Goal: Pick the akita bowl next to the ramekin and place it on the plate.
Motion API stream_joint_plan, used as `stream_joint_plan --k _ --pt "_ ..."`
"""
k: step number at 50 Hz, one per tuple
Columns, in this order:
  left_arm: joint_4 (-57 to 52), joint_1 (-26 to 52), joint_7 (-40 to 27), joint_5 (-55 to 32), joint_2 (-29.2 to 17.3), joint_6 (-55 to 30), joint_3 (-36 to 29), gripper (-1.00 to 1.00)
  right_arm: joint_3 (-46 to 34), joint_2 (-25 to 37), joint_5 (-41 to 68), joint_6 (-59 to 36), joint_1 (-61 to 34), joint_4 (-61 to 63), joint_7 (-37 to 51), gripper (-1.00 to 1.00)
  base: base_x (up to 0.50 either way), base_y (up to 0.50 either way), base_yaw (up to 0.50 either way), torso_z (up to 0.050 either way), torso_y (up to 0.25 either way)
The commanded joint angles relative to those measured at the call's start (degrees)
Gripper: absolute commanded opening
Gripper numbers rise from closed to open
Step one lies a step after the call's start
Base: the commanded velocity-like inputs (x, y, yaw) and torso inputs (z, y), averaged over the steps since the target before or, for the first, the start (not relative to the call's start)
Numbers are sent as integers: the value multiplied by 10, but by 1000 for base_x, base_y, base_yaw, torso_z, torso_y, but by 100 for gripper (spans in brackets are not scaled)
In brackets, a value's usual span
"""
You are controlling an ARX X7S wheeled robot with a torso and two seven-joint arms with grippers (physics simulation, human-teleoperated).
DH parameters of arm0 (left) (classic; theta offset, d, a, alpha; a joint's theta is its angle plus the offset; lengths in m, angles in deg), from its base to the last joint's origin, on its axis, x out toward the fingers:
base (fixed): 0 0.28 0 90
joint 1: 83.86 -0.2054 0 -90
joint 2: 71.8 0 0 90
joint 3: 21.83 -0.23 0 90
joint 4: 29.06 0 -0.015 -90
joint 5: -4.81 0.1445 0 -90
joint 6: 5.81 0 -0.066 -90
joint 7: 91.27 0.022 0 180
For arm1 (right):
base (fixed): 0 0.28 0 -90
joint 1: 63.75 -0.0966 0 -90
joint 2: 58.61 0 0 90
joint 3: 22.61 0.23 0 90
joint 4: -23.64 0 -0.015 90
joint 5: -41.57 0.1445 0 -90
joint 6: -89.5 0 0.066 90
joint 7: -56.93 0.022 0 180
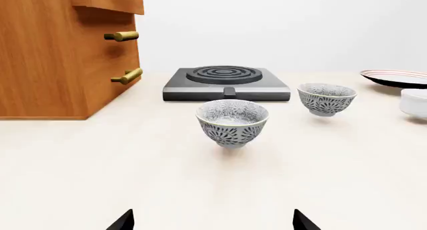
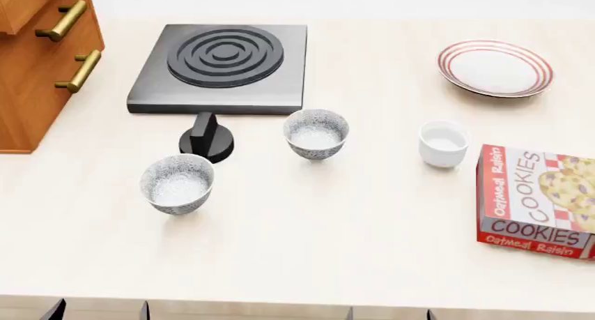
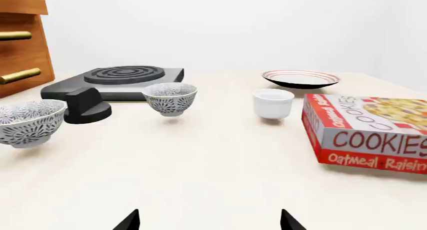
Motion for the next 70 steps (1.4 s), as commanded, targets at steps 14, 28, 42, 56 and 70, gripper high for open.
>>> stream_joint_plan --k 14,28,42,56,70 --pt "-3 -1 -38 -21 -30 5 -35 100 -31 28 33 -2 -1 3 36 100 0 0 0 0 0" --pt "1 -9 -54 -20 -42 50 -54 100 -50 41 33 -8 0 15 57 100 0 0 0 0 0" --pt "-8 -9 -67 -18 -55 48 -67 100 -59 50 41 -42 -2 35 73 100 0 0 0 0 0" --pt "-78 -9 -95 -16 -67 -5 -67 100 -64 65 44 -99 -1 98 97 100 0 0 0 0 0" --pt "-216 -10 -102 -15 -84 -108 -76 100 -68 82 45 -184 5 212 117 100 0 0 0 0 0"
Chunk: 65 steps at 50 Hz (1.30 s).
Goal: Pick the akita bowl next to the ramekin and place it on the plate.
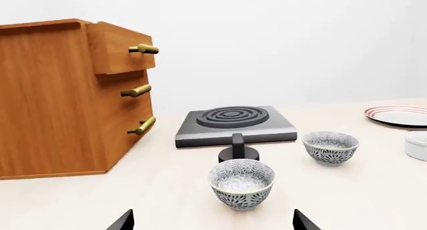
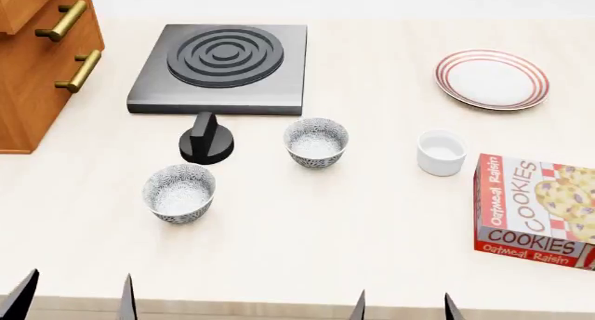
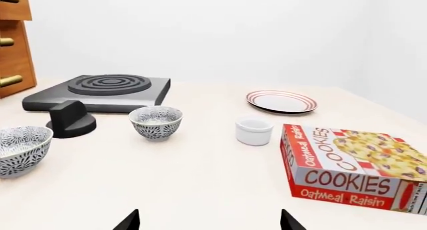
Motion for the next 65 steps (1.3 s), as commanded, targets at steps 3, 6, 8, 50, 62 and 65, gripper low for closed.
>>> stream_joint_plan --k 3,6,8,50,62,65 --pt "-119 4 -11 -7 -14 -96 0 100 -7 14 -1 -79 1 100 20 100 0 0 0 0 0" --pt "-163 11 -17 -4 -18 -136 3 100 -8 15 -3 -100 -8 131 27 100 0 0 0 0 0" --pt "-176 12 -16 -11 -19 -146 7 100 -9 18 -2 -120 -12 151 28 100 0 0 0 0 0" --pt "-476 134 -310 -349 -275 -357 -12 100 -17 83 53 -373 -82 464 101 100 0 0 0 0 0" --pt "-474 162 -378 -405 -338 -320 -49 100 -65 208 222 -344 -128 462 287 100 0 0 0 0 0" --pt "-475 169 -392 -413 -348 -314 -58 100 -69 218 236 -339 -133 462 302 100 0 0 0 0 0"
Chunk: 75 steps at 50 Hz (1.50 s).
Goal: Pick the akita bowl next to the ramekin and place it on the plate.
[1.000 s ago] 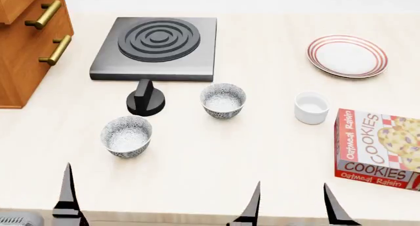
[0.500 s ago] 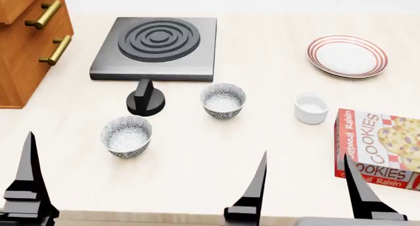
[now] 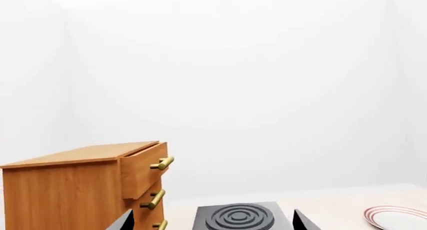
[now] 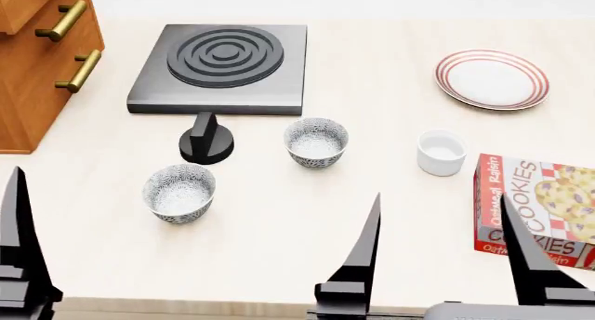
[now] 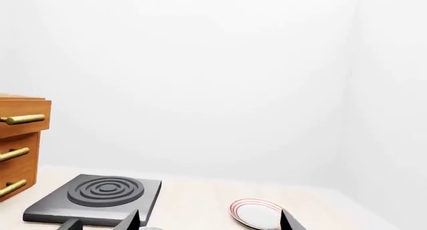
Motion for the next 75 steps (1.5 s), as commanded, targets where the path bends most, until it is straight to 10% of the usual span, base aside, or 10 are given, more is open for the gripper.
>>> stream_joint_plan --k 1,75 --pt "-3 28 -79 -62 -67 33 -42 100 -26 73 100 13 -32 6 107 100 0 0 0 0 0" --pt "19 64 -141 -69 -133 100 -125 100 -85 167 189 106 -60 -21 207 100 23 0 0 0 0"
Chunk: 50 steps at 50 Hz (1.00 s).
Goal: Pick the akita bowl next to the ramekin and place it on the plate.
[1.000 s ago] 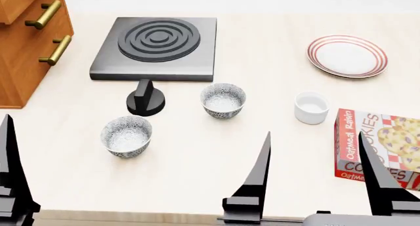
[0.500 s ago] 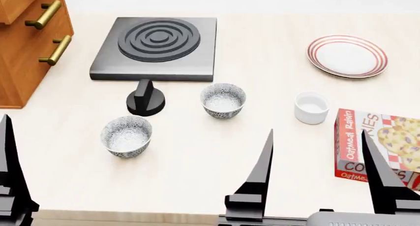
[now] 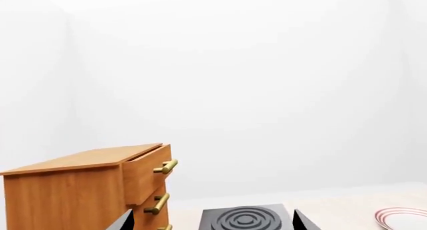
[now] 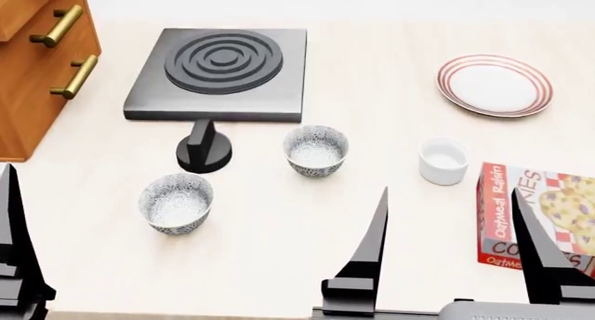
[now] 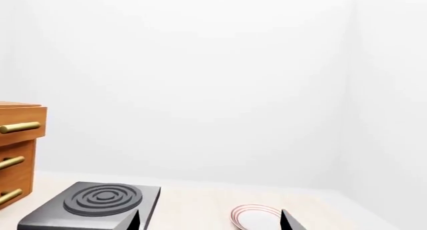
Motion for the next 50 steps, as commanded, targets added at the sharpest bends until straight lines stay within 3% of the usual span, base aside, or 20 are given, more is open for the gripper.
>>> stream_joint_plan --k 1,50 --pt "4 -1 -2 6 -5 7 -8 100 -2 5 4 9 2 -4 2 100 125 0 0 0 0" --pt "6 9 -13 5 -13 17 -27 100 -11 23 10 35 6 -3 18 100 126 0 0 0 0"
